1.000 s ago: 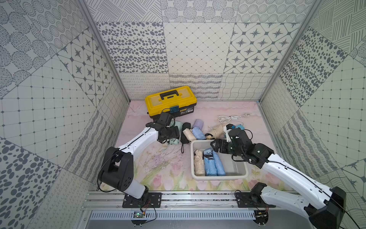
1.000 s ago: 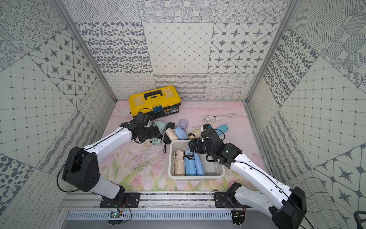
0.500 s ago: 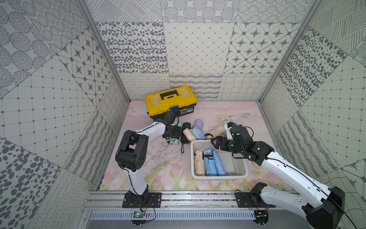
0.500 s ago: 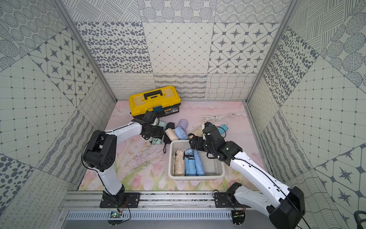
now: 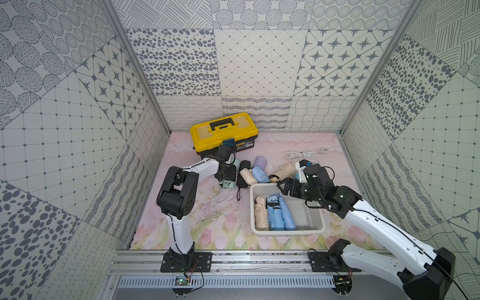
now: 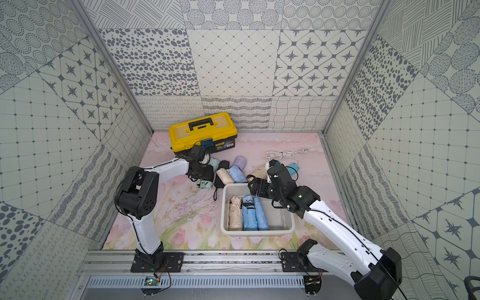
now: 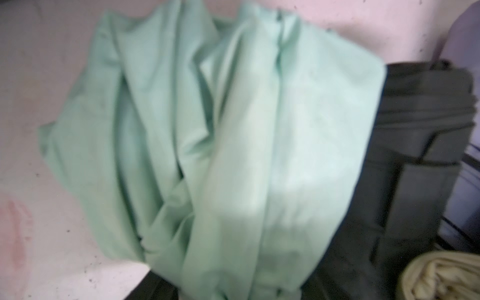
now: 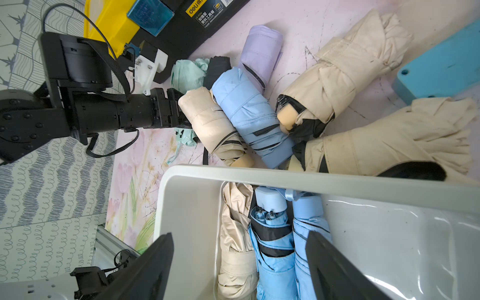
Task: Put the umbrella into the storage box
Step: Pick up the umbrella from the center of the board.
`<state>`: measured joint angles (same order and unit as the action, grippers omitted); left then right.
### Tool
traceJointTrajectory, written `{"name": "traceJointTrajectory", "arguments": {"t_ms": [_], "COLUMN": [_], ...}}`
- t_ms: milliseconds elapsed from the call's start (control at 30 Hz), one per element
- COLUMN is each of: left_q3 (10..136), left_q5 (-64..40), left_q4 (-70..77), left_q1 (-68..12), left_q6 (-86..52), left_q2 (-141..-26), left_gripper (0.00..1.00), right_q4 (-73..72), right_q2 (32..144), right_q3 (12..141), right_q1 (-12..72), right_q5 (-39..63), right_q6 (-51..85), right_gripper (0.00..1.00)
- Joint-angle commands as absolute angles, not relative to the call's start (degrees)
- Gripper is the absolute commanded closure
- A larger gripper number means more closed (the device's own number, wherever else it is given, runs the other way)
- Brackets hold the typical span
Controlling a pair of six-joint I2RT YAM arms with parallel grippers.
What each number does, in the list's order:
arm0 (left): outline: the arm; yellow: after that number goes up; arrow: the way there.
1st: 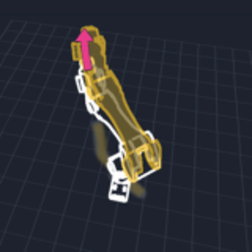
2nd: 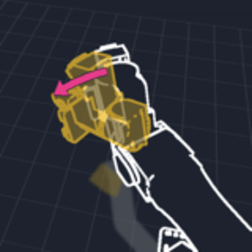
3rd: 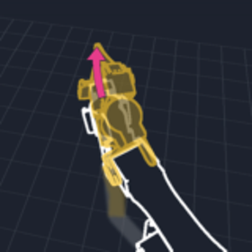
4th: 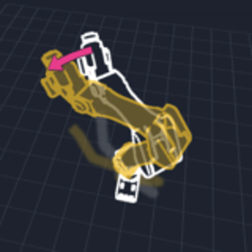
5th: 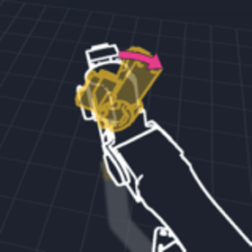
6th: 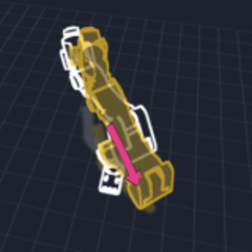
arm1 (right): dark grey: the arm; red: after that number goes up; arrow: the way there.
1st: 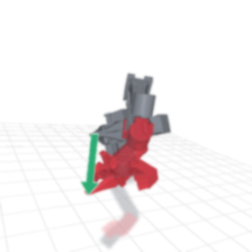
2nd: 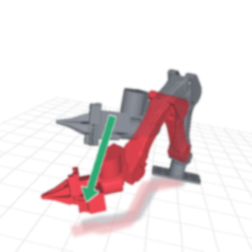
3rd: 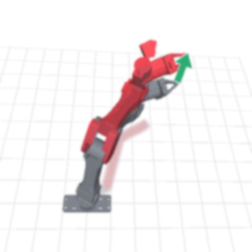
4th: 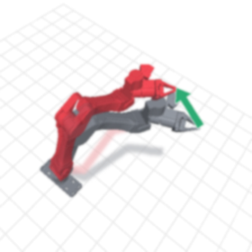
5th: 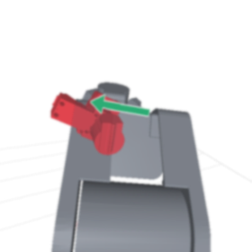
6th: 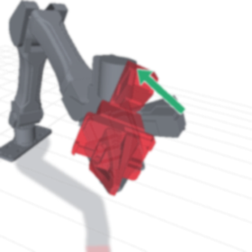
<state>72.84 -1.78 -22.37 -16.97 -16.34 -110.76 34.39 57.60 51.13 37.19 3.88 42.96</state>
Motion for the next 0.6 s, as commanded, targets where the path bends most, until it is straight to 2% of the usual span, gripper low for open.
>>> {"name": "traceJointTrajectory", "arguments": {"t_ms": [0,300,567], "left_q3": [70.7,64.4,61.2], "left_q5": [-1.8,-3.1,-17.9], "left_q4": [-20.6,-20.0,-21.1], "left_q1": [-16.2,-16.2,-16.5], "left_q6": [-16.4,-15.1,-3.6], "left_q2": [-108.5,-91.6,-75.5], "left_gripper": [0.45,0.50,0.50], "right_q4": [31.5,31.2,31.2], "right_q2": [55.2,53.3,54.6], "right_q3": [50.0,49.1,51.7], "right_q1": [36.9,37.0,37.0], "right_q5": [4.0,5.5,8.9], "right_q6": [44.2,44.7,44.1], "right_gripper": [0.14,0.15,0.12]}}
